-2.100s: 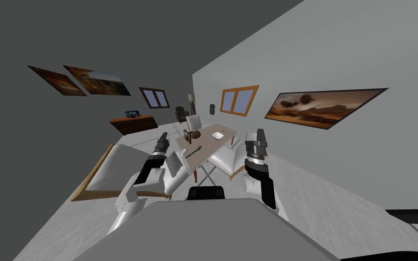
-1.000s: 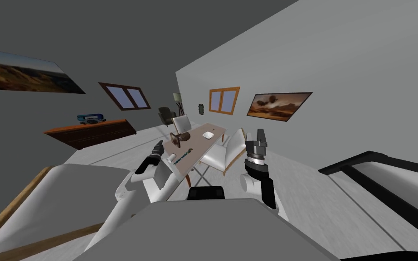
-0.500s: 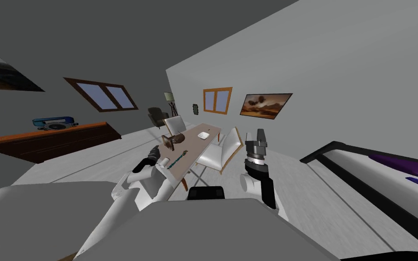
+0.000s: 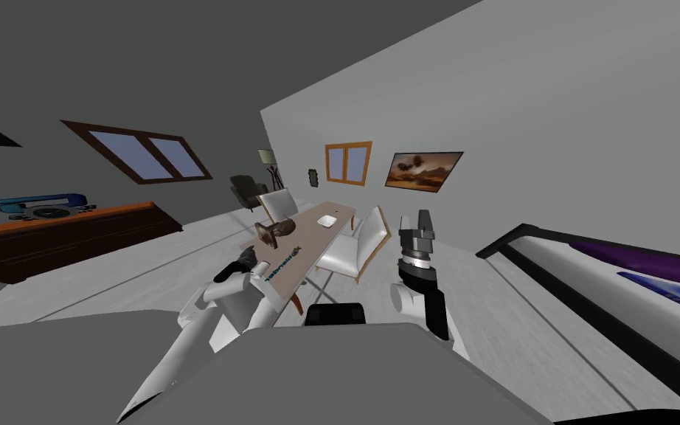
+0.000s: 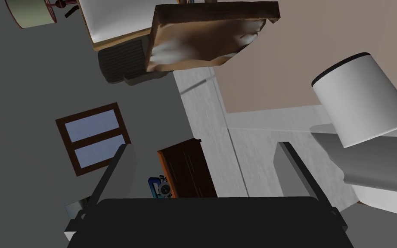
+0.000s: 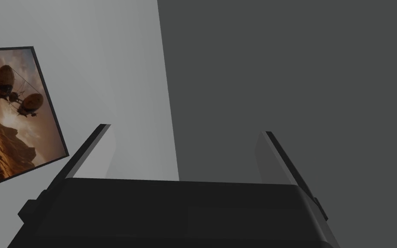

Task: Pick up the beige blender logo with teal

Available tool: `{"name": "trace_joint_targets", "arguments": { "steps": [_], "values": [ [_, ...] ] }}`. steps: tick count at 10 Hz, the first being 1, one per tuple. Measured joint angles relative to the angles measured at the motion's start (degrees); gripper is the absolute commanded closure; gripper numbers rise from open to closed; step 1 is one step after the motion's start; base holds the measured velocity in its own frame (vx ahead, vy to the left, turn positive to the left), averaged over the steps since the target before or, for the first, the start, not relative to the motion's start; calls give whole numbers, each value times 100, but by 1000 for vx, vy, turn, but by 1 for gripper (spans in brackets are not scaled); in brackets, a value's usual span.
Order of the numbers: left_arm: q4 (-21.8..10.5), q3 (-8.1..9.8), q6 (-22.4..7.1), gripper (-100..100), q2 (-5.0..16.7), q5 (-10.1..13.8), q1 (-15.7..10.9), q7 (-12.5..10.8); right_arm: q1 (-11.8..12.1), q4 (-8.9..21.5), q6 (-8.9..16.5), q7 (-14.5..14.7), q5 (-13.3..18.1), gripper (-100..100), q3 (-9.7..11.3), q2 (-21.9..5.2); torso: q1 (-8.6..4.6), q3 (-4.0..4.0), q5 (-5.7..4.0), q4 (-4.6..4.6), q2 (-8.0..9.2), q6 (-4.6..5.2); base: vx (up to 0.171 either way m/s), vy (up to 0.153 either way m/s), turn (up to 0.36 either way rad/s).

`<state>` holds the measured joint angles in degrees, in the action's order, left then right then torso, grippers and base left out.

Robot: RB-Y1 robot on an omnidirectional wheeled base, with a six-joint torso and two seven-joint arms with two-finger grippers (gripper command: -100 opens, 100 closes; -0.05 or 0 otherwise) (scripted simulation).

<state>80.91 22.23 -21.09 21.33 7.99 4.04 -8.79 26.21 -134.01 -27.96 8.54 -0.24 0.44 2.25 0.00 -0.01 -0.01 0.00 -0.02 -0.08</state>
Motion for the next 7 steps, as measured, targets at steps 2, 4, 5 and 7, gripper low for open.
{"name": "trace_joint_targets", "arguments": {
  "steps": [2,4,5,7],
  "values": [
    [-293,111,-235,-100,79,98,-80,-121,0,0,0,0,0,0,0,0,-5,-4,0,-2,-6,1,22,-11,-52],
    [-677,188,-364,-100,141,148,-215,-198,-1,0,0,0,0,0,1,0,-4,-3,0,-1,-5,6,31,-16,-174],
    [-851,229,-460,-100,148,172,-231,-251,0,0,0,0,0,0,0,0,-4,-4,0,-2,-6,2,40,-25,-312],
    [-1220,343,-710,-100,248,303,-312,-385,0,0,0,0,0,0,0,0,-4,-5,0,-2,-9,-1,43,-17,-145]
  ]
}}
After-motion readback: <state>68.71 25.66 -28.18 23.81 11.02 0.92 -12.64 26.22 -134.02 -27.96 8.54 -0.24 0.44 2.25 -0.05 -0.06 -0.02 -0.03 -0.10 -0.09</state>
